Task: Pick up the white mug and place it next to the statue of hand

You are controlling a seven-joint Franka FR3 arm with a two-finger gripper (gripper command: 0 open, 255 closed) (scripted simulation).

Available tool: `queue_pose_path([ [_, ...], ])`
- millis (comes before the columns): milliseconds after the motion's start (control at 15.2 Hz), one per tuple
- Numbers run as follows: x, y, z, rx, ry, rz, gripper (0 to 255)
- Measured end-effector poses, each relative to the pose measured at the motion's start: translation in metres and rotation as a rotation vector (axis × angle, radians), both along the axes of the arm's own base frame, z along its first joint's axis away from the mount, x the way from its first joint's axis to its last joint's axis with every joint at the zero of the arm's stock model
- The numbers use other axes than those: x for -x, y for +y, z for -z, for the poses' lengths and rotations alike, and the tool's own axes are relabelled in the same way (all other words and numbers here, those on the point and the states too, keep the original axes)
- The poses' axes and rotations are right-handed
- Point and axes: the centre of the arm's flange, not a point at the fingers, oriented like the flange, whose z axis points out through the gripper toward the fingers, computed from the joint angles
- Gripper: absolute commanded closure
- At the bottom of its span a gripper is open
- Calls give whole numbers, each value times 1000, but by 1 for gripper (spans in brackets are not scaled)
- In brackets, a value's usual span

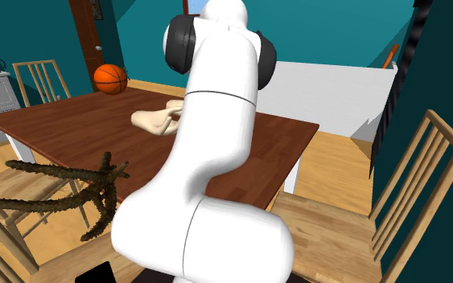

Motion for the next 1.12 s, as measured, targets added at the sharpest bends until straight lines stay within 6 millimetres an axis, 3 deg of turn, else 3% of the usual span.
queue_pose_path([
  [330, -2, -3, 24, -3, -6, 3, 255],
  [990, -12, -4, 32, -24, -61, 10, 255],
  [1122, -6, -7, 34, -36, -77, 14, 255],
])
